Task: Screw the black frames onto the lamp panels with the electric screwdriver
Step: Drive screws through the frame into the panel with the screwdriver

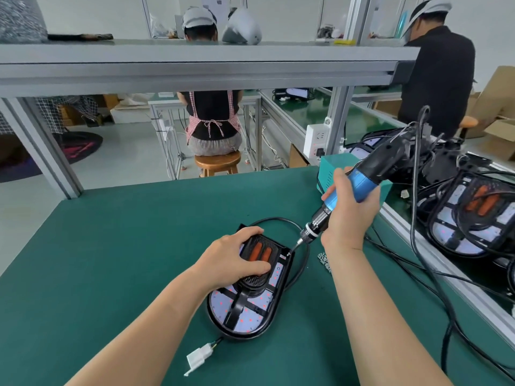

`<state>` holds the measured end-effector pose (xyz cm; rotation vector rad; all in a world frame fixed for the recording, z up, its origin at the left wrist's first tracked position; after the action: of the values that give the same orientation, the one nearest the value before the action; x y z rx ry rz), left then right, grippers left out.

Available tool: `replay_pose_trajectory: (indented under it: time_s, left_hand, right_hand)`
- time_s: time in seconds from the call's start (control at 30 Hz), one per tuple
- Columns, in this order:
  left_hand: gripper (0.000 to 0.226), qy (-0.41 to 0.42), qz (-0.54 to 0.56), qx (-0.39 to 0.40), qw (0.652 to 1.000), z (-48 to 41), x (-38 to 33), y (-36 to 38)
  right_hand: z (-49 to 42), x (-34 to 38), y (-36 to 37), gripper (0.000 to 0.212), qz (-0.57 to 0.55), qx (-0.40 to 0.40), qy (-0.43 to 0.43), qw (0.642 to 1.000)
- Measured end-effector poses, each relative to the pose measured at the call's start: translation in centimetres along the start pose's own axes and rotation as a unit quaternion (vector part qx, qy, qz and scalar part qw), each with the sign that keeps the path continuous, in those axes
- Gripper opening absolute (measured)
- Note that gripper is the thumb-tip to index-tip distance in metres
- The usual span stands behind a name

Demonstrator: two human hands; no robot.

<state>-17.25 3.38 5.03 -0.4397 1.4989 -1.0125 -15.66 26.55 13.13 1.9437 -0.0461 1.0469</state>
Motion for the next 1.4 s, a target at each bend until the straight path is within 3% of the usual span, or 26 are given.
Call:
replay_pose_trajectory:
  time_s: [0.17, 1.4]
  left_hand:
    - [0.078, 0.004, -0.007, 0.015, 1.0, -0.2, -0.3, 0.0]
    - [0.071, -0.004, -0.007, 0.017, 1.0, 0.0, -0.2, -0.1]
  right_hand:
    - [0.0, -0.5, -0.5, 0.018, 0.007, -0.001, 0.002, 1.0]
    - [0.1, -2.1, -0.6, 0.016, 0.02, 0.008, 0.002, 1.0]
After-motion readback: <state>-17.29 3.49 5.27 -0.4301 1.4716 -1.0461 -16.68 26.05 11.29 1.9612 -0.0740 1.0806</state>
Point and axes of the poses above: each hand's wrist, its own z-axis away from the middle knuckle, its own y-axis out of the palm, x = y × z, the point moved 7 cm from there along -z, towards the middle knuckle, and after that the axes turned 10 degrees about -z, right-handed, at the moved point
